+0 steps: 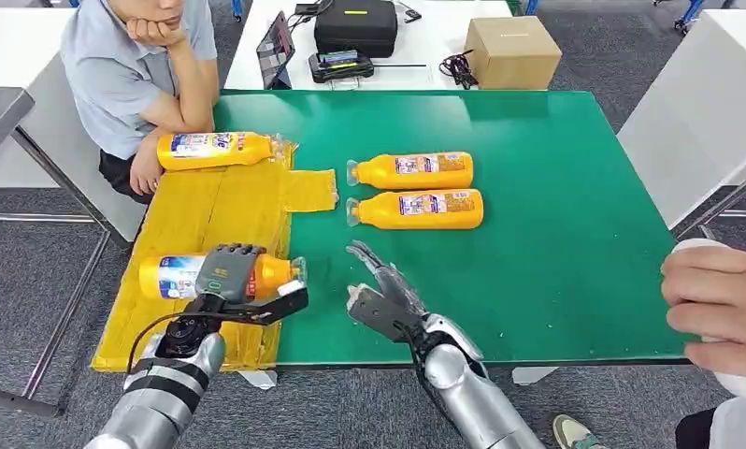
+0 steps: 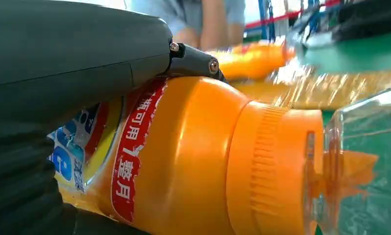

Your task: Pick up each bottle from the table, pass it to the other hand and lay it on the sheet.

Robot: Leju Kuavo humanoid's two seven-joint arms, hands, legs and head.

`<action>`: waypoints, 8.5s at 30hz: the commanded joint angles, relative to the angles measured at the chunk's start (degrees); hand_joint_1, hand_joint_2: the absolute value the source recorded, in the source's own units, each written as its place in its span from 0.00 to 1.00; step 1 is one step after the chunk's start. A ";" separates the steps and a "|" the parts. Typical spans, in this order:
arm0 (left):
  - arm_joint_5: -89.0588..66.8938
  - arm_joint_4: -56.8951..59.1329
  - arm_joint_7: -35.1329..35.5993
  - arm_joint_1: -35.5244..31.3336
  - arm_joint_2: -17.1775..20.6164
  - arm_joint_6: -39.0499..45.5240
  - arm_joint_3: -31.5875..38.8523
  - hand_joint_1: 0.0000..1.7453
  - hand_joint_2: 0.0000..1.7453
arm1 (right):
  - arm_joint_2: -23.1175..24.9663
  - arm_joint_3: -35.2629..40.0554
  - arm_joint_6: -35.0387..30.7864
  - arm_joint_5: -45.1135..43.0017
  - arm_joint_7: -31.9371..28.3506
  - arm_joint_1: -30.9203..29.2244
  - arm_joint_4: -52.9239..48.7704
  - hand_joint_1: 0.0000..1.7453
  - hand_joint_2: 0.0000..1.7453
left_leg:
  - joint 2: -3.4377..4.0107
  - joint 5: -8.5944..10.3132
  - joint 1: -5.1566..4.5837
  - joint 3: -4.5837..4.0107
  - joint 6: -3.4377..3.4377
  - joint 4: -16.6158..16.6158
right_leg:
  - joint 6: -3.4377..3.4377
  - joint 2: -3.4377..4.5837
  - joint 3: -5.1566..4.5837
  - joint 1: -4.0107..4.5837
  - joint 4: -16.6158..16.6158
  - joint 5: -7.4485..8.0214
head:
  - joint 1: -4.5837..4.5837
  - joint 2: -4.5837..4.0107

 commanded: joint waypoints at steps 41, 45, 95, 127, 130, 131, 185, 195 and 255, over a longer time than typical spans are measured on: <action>5.41 19.61 -3.87 -6.03 1.80 -8.88 5.05 0.00 1.00 | -1.66 1.38 0.79 -1.30 -1.57 -5.31 7.74 0.00 0.00 | 0.16 0.00 0.00 0.75 -0.09 -0.09 | -0.11 0.15 0.72 0.00 -0.05 0.03 | -0.02 0.00; 5.56 19.32 -4.19 -5.58 1.89 -8.45 4.80 0.00 1.00 | -1.73 1.42 0.60 -1.28 -1.74 -5.32 7.95 0.00 0.00 | 0.23 0.00 0.05 0.81 -0.14 -0.12 | -0.16 0.21 0.77 0.05 -0.10 0.06 | -0.02 0.00; 65.36 -46.26 -18.91 28.49 -11.30 -13.78 2.72 0.00 1.00 | 4.98 -13.17 0.35 -8.16 -2.42 23.80 -36.51 0.00 1.00 | 0.04 -0.33 0.07 0.17 -0.19 0.08 | -0.17 -0.01 0.16 0.08 0.06 -0.30 | -0.02 0.00; 81.83 -48.53 -23.01 31.72 -9.63 -20.42 -4.09 0.00 1.00 | 0.02 -13.81 -23.51 22.61 -6.88 27.33 -38.22 0.00 1.00 | 0.11 -0.21 0.06 0.12 -0.17 -0.04 | -0.21 0.04 0.07 0.08 -0.09 -0.11 | -0.02 0.00; 79.79 -52.28 -24.51 32.90 -9.58 -19.38 -4.97 0.00 1.00 | -2.45 -12.28 -25.26 31.38 -1.60 26.79 -36.87 0.00 1.00 | 0.19 -0.24 0.10 0.12 -0.17 -0.01 | -0.21 0.12 0.06 0.11 -0.10 -0.10 | -0.04 0.00; 79.92 -52.97 -23.65 33.14 -9.61 -19.59 -4.85 0.00 1.00 | -4.29 -11.00 -23.70 38.22 3.24 26.19 -35.52 0.00 1.00 | 0.13 -0.21 0.07 0.08 -0.14 -0.03 | -0.18 0.06 0.04 0.09 -0.10 -0.09 | -0.02 0.00; 76.49 -49.69 -16.37 30.42 -9.44 -24.55 -7.73 0.00 1.00 | -12.27 0.96 -2.57 36.13 21.47 0.46 -2.82 0.00 1.00 | 0.15 -0.19 0.09 0.16 -0.19 -0.01 | -0.24 0.08 0.13 0.12 -0.07 -0.08 | -0.02 0.00; 74.66 -52.45 -13.86 30.48 -9.96 -24.70 -7.71 0.00 1.00 | -12.24 3.42 -1.79 38.18 25.47 -1.74 -5.24 0.00 1.00 | 0.20 -0.17 0.03 0.03 -0.11 0.02 | -0.16 0.14 -0.03 0.05 -0.01 -0.06 | -0.04 0.00; 76.20 -47.34 -15.18 28.10 -11.51 -20.28 -6.11 0.00 1.00 | -16.34 -8.05 0.19 8.19 9.15 9.65 -11.83 1.00 1.00 | 0.09 -0.16 0.03 0.27 -0.11 0.00 | -0.16 0.03 0.24 0.07 -0.08 -0.06 | -0.04 0.00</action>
